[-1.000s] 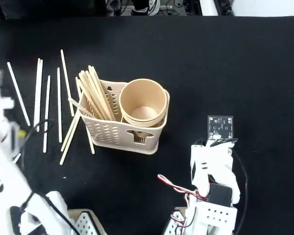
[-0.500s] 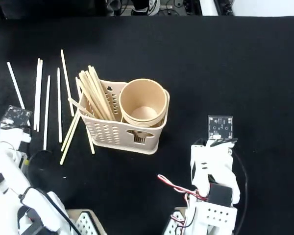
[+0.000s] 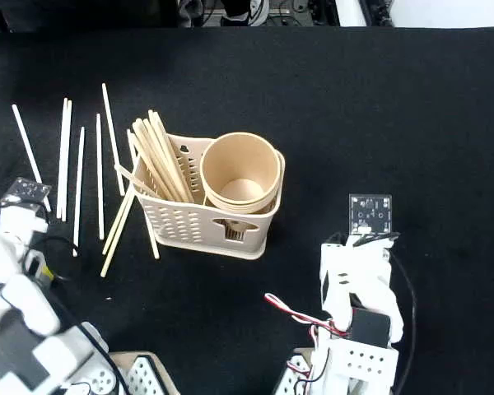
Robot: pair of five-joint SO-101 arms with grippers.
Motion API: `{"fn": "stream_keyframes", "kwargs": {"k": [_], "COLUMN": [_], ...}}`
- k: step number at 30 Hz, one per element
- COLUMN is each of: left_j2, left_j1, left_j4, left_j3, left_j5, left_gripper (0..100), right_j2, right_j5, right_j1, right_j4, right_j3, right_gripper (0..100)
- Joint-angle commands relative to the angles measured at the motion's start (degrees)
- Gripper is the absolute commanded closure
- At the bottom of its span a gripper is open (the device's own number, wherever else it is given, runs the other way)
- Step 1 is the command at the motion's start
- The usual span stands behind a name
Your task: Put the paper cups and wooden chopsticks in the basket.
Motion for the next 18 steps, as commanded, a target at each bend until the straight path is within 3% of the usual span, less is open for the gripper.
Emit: {"fn": "stream_keyframes", "kwargs": {"k": [1,5,14,18], "left_j2": [9.67,13.01,8.97,9.05], "left_j1": [-0.84,-0.92,-1.71,-3.65], "left_j4": [-0.26,0.0,10.29,10.37], "left_j3": [-9.36,-12.88,-18.77,-17.54], "left_j5": [-0.35,-0.35,-1.05,-6.15], "left_gripper": [81,81,81,81], "right_j2": [-3.91,-3.91,-3.91,-3.91], "right_j5": [-0.35,-0.35,-0.35,-0.35], "right_j1": [-0.35,-0.35,-0.35,-0.35], "right_j4": [0.35,0.35,0.35,0.35], "right_j3": [-0.22,-0.22,-0.22,-0.22], "right_gripper": [98.4,98.4,98.4,98.4]}}
